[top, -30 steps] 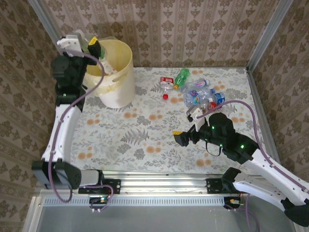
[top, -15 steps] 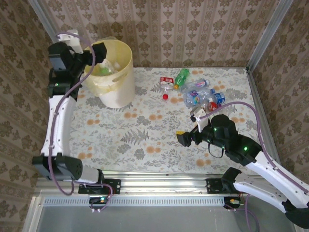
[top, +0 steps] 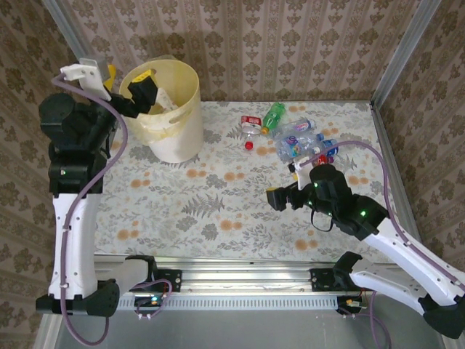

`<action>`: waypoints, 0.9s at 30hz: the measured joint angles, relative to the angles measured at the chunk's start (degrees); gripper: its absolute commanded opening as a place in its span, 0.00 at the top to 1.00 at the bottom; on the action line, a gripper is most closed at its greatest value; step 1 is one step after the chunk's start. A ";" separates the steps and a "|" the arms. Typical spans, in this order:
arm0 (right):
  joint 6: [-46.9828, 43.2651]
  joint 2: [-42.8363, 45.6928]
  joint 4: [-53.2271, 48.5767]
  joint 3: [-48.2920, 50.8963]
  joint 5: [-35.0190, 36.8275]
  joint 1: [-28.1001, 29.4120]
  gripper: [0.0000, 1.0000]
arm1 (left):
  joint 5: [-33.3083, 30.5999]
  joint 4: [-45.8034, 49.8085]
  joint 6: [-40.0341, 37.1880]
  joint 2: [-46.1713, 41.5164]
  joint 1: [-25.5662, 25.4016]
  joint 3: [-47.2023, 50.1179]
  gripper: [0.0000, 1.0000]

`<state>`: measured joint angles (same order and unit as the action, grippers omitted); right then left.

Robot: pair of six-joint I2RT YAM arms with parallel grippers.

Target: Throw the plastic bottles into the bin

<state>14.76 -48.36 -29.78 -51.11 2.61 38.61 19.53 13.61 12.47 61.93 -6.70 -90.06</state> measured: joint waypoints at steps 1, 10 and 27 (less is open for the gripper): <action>0.90 -0.61 -0.74 -0.66 -0.02 -1.20 0.00 | 0.26 0.11 0.00 -0.68 -0.33 0.72 0.00; 7.80 -4.74 -4.42 -1.57 -2.91 -13.18 0.00 | 1.77 1.49 -0.59 -7.08 -3.41 4.81 0.00; 17.51 -17.20 -2.14 2.64 -8.13 -29.14 0.00 | 1.05 3.89 -1.84 -10.78 -10.62 10.75 0.00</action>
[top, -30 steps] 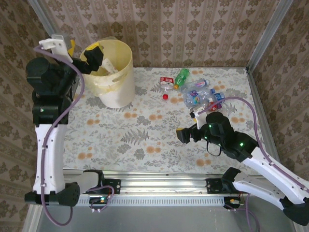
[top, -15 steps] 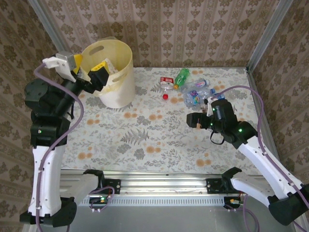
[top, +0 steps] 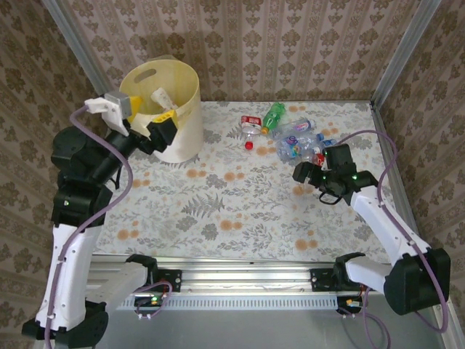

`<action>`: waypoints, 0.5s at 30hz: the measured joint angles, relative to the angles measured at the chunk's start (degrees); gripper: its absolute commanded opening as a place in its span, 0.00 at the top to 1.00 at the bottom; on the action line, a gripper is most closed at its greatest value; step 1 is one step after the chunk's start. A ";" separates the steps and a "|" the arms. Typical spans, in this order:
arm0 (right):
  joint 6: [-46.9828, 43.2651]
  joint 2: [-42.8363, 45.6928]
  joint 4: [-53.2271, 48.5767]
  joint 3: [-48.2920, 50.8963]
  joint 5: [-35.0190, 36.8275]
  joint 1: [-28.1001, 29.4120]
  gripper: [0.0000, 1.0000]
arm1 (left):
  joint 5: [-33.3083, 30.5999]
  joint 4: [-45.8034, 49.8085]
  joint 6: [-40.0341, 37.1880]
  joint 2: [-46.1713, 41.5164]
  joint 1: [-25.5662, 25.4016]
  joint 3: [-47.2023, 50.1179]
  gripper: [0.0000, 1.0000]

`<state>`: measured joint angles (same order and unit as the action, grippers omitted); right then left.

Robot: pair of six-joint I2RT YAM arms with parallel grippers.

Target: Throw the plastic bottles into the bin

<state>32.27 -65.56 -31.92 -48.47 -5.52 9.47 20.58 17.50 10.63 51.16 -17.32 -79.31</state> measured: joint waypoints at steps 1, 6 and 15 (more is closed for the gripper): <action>0.66 -0.70 0.79 0.61 -0.13 -0.37 0.00 | -0.26 0.28 -0.33 0.00 -0.74 0.20 0.00; 3.02 -4.24 4.79 2.67 -0.76 -2.56 0.00 | -1.36 0.52 -1.53 -0.02 -2.93 0.59 0.00; 5.31 -11.78 9.99 3.32 -0.79 -5.16 0.00 | -3.28 0.57 -2.73 -0.57 -3.63 2.10 0.00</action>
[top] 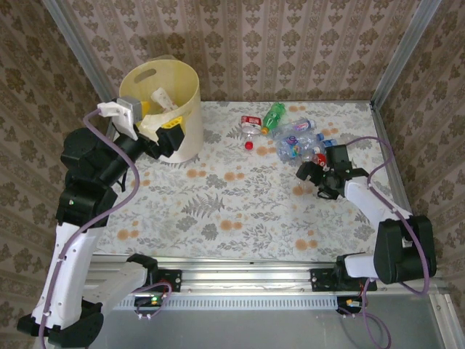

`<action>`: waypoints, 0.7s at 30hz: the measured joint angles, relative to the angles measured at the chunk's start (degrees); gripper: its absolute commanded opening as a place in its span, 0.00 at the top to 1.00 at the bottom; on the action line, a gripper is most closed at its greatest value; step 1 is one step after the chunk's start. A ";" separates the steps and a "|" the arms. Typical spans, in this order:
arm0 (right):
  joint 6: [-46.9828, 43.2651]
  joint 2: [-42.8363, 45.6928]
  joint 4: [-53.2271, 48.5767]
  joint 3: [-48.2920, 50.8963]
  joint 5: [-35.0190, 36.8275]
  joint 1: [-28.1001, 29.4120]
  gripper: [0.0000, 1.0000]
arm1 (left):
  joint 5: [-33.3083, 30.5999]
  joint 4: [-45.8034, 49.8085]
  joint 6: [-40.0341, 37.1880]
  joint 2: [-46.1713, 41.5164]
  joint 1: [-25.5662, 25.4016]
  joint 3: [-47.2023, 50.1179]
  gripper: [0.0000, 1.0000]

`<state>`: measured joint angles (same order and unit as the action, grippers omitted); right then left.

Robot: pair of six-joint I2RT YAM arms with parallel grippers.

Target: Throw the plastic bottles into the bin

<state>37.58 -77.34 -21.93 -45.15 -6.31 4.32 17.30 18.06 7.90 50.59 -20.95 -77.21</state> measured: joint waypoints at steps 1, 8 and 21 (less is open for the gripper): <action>0.17 -0.66 0.39 0.02 0.02 0.00 0.00 | -0.13 -0.02 -0.04 -0.09 -0.02 0.02 0.00; 0.66 -5.70 3.06 0.28 0.11 -0.26 0.00 | -1.16 -0.02 -0.20 -0.96 -0.02 0.39 0.00; 1.18 -7.61 6.45 1.86 0.48 -1.07 0.00 | -2.62 -0.02 -0.37 -1.22 -0.02 0.87 0.00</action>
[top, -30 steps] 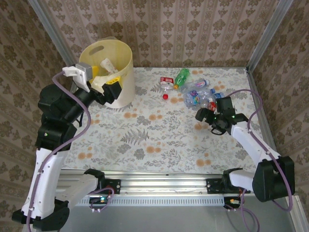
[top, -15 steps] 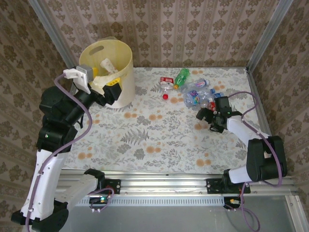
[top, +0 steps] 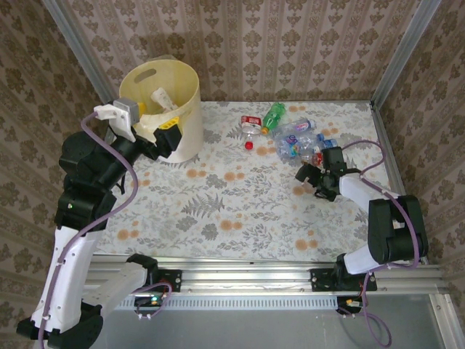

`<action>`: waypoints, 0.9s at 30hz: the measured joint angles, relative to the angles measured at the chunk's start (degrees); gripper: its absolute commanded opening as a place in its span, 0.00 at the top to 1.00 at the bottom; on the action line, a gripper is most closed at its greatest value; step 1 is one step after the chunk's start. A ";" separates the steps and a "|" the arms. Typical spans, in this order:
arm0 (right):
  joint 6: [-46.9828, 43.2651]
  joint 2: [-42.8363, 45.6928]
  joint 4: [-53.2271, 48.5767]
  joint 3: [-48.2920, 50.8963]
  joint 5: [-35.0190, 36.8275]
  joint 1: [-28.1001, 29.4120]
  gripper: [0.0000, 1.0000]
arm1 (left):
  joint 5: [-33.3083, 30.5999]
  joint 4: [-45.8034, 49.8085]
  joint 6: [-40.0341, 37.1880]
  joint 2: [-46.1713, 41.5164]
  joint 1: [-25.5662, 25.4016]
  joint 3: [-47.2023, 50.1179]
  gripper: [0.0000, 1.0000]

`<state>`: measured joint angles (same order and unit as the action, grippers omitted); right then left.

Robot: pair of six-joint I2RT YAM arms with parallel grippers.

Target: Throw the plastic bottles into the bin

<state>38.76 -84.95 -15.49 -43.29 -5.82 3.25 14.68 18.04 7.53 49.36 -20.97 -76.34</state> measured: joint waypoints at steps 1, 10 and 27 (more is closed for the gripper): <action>0.04 0.02 0.02 0.37 0.02 -0.11 0.00 | 0.00 -0.02 -0.02 -0.02 0.00 0.13 0.00; -0.11 0.35 -0.04 1.03 0.70 -1.09 0.07 | 0.00 -0.02 -0.02 -0.11 0.00 0.92 0.00; -1.44 2.14 0.11 1.77 2.36 -2.71 0.05 | -0.20 0.00 -0.02 -0.39 0.00 1.38 0.00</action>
<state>37.32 -82.81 -15.38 -41.52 -3.46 0.54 14.48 18.04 7.51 48.97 -20.97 -74.96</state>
